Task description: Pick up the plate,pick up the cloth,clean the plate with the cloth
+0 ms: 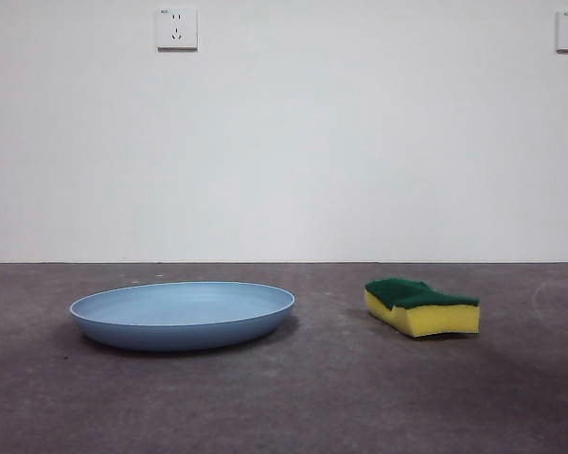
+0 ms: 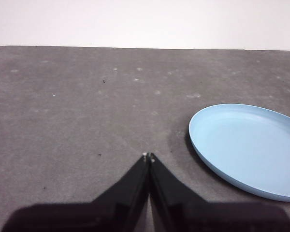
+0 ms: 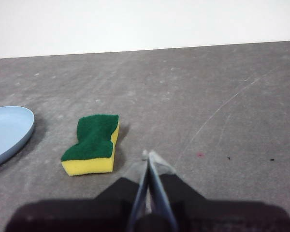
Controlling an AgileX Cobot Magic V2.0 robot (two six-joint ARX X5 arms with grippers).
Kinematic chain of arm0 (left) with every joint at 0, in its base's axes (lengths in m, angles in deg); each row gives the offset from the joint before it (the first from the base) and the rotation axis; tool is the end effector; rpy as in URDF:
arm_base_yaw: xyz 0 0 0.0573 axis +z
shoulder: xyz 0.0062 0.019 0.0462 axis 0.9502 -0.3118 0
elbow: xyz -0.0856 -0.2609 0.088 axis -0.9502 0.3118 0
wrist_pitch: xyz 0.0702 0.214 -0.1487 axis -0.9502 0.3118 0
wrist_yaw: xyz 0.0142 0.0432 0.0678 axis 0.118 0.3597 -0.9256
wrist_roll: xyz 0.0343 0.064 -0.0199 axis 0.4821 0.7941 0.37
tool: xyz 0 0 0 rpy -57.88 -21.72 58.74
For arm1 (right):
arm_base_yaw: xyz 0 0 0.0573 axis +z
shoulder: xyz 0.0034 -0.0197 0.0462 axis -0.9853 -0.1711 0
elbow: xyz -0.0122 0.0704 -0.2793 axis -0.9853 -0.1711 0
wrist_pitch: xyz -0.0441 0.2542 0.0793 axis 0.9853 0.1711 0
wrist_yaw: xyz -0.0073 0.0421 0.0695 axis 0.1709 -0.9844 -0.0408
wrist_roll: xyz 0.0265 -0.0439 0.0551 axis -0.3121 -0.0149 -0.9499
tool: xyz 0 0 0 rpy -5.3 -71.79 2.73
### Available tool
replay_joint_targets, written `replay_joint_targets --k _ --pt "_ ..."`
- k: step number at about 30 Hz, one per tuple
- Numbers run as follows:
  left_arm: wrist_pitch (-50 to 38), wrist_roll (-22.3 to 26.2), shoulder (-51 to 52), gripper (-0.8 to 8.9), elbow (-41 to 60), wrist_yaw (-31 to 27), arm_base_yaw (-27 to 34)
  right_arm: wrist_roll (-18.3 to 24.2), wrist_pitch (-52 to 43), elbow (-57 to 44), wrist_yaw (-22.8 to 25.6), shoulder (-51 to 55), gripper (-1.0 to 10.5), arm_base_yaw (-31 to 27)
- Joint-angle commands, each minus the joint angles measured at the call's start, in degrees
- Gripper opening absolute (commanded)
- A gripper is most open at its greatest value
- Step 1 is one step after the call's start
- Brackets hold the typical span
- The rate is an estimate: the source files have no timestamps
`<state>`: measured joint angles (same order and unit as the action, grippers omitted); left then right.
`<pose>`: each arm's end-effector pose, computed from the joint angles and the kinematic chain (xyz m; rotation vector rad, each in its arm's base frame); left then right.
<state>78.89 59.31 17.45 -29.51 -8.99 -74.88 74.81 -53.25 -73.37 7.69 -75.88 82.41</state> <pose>0.1195 -0.0097 0.1468 -0.0609 0.1724 -0.1029 0.1188 0.0156 0.1501 0.0519 0.1500 0.2170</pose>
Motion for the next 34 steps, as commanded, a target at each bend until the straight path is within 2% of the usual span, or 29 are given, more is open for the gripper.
replay_joint_targets --k 1,7,9,12,15,18,25,31,34 --pt "-0.09 0.52 0.13 -0.03 0.74 -0.07 0.15 -0.76 0.28 -0.72 -0.02 0.13 0.0 0.09" --pt "-0.39 -0.09 0.13 -0.03 0.74 0.44 0.15 -1.31 0.24 -0.72 -0.04 0.13 0.0 0.09" --pt "-0.83 -1.49 0.13 -0.03 0.74 1.16 0.15 -3.41 -0.2 -0.72 -0.04 0.13 0.0 0.09" --pt "-2.8 -1.57 0.13 -0.05 0.74 4.04 0.15 -9.44 -1.57 -0.66 -0.13 0.13 0.0 0.09" --pt "-3.69 -4.81 0.13 -0.06 -0.17 4.79 0.15 -14.38 -2.86 0.33 -0.04 0.13 -0.1 0.09" --pt "-3.26 -7.17 -0.22 -0.06 -2.25 4.76 0.15 -15.82 -2.84 2.93 -0.02 -0.44 -0.1 0.09" --pt "-0.42 -7.3 -6.27 -0.06 -10.88 4.81 0.15 -16.24 -2.03 12.98 -0.11 -8.2 -0.1 0.09" --pt "2.6 -7.28 -15.85 -0.06 -20.52 4.92 0.15 -15.89 5.31 26.29 -0.28 -20.11 -0.1 0.09" --pt "5.62 -7.04 -21.68 -0.06 -26.05 6.54 0.15 -13.75 9.75 33.24 -1.51 -26.53 -0.1 0.09"
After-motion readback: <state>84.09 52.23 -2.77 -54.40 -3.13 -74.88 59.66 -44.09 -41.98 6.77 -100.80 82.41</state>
